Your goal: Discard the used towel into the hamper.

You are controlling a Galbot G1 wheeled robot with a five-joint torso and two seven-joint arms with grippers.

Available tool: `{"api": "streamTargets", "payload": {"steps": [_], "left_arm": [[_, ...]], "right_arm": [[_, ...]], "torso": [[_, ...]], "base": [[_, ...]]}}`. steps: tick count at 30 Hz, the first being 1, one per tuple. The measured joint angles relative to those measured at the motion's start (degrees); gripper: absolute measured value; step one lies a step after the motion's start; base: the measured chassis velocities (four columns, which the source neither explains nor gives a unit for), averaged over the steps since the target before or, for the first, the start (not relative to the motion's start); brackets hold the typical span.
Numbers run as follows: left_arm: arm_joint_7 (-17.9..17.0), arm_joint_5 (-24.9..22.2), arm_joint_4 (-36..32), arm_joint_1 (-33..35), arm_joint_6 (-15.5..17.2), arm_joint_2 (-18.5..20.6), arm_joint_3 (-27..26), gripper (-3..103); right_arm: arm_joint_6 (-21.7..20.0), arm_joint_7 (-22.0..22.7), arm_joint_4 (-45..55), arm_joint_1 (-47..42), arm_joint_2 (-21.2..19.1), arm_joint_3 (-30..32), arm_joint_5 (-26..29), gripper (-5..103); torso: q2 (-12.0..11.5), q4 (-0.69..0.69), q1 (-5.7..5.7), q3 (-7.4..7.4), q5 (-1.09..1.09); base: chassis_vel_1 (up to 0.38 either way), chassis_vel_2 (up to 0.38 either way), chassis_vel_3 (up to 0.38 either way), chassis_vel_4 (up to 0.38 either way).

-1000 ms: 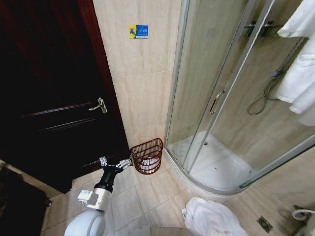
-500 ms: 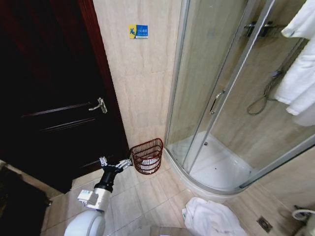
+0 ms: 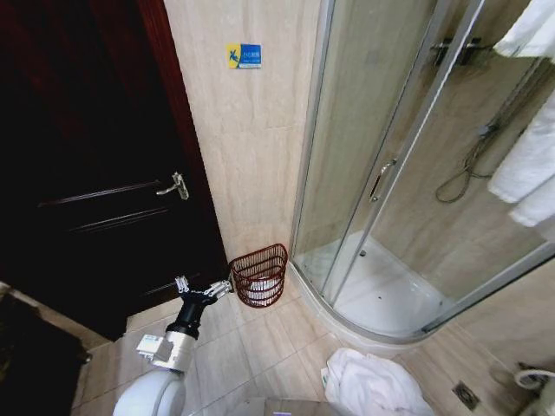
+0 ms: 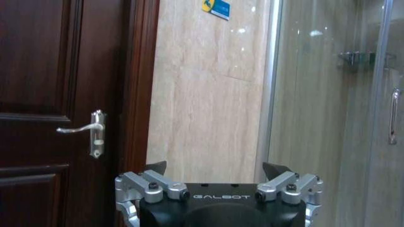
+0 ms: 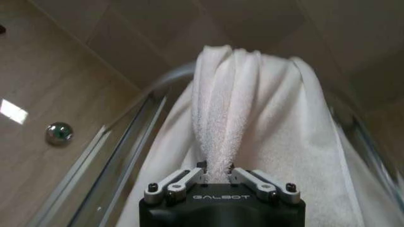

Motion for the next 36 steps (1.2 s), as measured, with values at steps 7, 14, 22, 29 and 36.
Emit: {"api": "streamTargets", "payload": {"steps": [7, 14, 22, 29, 36], "left_arm": [[0.00, 0.00, 0.00, 0.00, 0.00, -0.01, 0.00, 99], [0.00, 0.00, 0.00, 0.00, 0.00, -0.01, 0.00, 99], [0.00, 0.00, 0.00, 0.00, 0.00, 0.02, -0.01, 99], [0.00, 0.00, 0.00, 0.00, 0.00, -0.01, 0.00, 99], [0.00, 0.00, 0.00, 0.00, 0.00, -0.01, 0.00, 99]], "right_arm": [[0.53, 0.39, 6.22, -8.42, 5.75, 6.53, 0.69, 7], [4.23, -1.64, 12.96, -21.12, 15.04, 12.56, -1.72, 7], [13.53, -4.91, 17.30, -29.80, 30.08, 10.80, -9.65, 7], [20.85, -7.56, 18.83, -35.37, 42.25, 8.06, -16.05, 7], [29.40, -9.59, 17.75, -37.55, 48.79, 2.96, -22.35, 7]], "torso": [[-0.01, 0.04, 0.01, 0.01, -0.11], [-0.01, 0.02, 0.01, 0.00, -0.07], [0.00, 0.04, 0.01, 0.00, -0.09], [-0.01, 0.03, 0.01, 0.00, -0.10], [-0.01, 0.03, 0.01, 0.01, -0.05]], "base": [[0.000, 0.000, 0.000, 0.000], [0.000, 0.000, 0.000, 0.000], [0.000, 0.000, 0.000, 0.000], [0.000, 0.000, 0.000, 0.000], [0.000, 0.000, 0.000, 0.000]]}}
